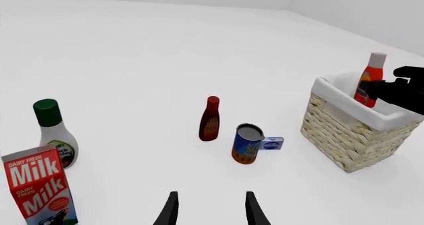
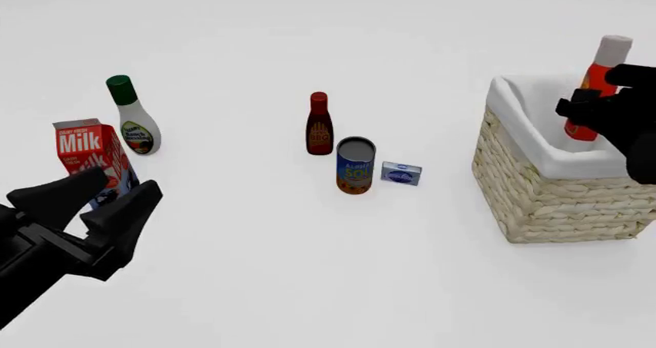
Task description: Pick the ketchup and place it in the basket.
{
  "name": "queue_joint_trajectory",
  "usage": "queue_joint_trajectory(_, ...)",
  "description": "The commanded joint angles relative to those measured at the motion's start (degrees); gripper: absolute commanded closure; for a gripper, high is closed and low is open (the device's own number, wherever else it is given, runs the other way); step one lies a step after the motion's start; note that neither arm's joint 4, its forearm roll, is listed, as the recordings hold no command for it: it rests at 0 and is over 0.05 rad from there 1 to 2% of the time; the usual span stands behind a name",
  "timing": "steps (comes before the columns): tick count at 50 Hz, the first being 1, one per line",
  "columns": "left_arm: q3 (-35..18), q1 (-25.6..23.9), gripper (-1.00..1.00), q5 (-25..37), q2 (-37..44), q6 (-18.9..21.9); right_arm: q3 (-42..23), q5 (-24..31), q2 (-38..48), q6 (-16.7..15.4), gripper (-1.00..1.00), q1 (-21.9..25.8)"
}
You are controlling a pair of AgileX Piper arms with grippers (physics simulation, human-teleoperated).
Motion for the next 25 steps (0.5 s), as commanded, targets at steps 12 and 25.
queue_joint_trajectory(12,0.0,0.3,-1.00,0.5,-0.8,-0.1,-0.8,-0.2,1.2,0.4,1.00,-0.2)
queue_joint_trajectory(25,0.0,0.3,-1.00,0.6,-0.9,-0.1,-0.8,0.1,0.9,0.4,-1.00,-0.4)
